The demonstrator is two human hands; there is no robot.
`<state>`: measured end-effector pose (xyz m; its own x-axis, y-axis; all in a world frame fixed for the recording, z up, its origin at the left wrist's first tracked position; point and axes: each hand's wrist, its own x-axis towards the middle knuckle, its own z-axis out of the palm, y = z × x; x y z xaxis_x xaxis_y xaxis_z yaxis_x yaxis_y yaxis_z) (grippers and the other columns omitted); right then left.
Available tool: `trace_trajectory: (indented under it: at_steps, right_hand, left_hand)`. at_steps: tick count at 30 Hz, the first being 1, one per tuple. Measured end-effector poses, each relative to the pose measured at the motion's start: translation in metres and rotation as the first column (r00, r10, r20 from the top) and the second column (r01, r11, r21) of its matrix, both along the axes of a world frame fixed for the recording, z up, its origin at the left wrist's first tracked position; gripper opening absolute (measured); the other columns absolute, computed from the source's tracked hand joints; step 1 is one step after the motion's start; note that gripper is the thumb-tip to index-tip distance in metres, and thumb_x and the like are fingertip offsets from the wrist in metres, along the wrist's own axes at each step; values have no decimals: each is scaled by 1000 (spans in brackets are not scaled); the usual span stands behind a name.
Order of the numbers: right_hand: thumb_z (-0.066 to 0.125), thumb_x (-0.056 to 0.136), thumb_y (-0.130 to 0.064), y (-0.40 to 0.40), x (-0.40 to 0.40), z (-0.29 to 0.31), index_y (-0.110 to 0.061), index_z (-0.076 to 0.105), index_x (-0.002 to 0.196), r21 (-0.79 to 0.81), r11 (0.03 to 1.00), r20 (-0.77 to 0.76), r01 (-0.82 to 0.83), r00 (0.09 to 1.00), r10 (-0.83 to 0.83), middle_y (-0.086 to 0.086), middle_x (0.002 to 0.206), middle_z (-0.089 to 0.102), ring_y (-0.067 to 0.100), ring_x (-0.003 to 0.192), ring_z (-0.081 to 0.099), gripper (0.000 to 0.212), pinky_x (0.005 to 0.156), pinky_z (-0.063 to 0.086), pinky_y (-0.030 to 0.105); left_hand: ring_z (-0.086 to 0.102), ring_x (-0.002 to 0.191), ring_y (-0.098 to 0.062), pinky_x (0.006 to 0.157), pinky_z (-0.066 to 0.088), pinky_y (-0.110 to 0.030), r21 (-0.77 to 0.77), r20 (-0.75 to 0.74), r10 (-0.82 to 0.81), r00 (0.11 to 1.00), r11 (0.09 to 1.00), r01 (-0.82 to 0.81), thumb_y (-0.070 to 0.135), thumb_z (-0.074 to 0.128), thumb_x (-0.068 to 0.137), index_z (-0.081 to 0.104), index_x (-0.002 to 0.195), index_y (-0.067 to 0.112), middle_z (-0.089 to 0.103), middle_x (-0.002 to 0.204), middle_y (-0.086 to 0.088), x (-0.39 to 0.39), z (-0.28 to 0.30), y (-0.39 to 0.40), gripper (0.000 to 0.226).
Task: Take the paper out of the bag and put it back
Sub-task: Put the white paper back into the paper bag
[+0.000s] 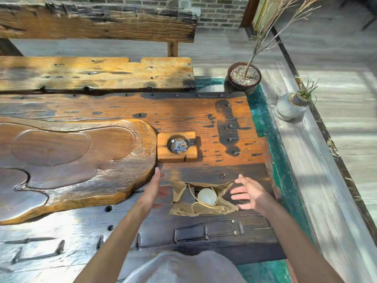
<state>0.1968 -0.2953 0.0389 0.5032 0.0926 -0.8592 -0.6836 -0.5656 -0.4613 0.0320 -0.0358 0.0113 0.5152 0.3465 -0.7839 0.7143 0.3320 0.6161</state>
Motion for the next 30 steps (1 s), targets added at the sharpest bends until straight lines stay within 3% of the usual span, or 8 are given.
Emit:
trace_trajectory:
  at_steps: [7,10,12,15,18,21,25,30]
  right_hand:
    - [38,93,-71,-4,10,-38,-20,48,123,67,997,-231,-37,972,51,17,99,76,31,94,70,60,67,58,60]
    - [39,94,-69,6,14,-42,-17,48,122,80,996,-257,-50,964,69,18,86,79,29,76,79,60,54,59,42]
    - [52,97,-54,13,14,-42,-8,48,126,74,995,-243,-72,966,88,19,78,78,30,68,78,55,51,59,36]
    - [72,91,-12,17,13,-48,9,58,119,94,986,-182,-138,971,153,19,88,71,28,63,69,38,67,59,41]
    - [75,82,6,13,8,-51,5,64,105,96,974,-118,-203,970,214,19,95,71,26,81,70,26,77,60,38]
    - [80,78,3,6,5,-52,-6,65,117,106,942,-78,-318,942,327,16,119,64,25,113,65,43,106,50,42]
    - [83,78,-10,0,-2,-56,-22,70,117,-44,803,79,-594,799,596,4,129,65,19,125,57,43,110,43,36]
    - [75,87,-24,8,-11,-60,-25,71,122,-288,655,267,-699,598,755,-1,136,60,19,132,48,36,110,35,32]
  left_hand:
    - [56,113,-41,88,40,-66,-316,-116,-40,992,949,1,84,14,84,56,124,34,67,112,-25,12,-15,-2,77]
    - [61,89,-34,80,45,-49,-365,-139,-75,987,931,19,73,25,93,63,109,19,70,91,-20,20,-19,-2,68]
    - [61,74,-28,72,49,-39,-350,-121,-79,990,936,32,57,35,100,62,112,10,68,77,-15,23,-22,-4,55]
    - [65,81,-26,73,60,-38,-349,-111,1,994,936,-40,29,51,102,63,108,5,71,83,-17,21,-28,-7,28]
    - [69,80,-21,66,63,-26,-345,-39,14,999,938,-27,4,59,96,68,104,-4,72,92,-17,17,-33,-7,14]
    - [69,87,-19,67,58,-18,-232,20,-57,998,971,60,-6,70,86,68,107,-5,69,100,-15,9,-37,-5,22]
    - [58,103,-21,81,48,-22,89,16,-299,954,951,297,-3,79,78,72,108,10,64,107,-7,1,-46,-8,34]
    - [57,120,-22,102,40,-25,498,-125,-576,808,668,553,19,76,85,73,119,18,63,128,-5,-1,-60,-16,34]
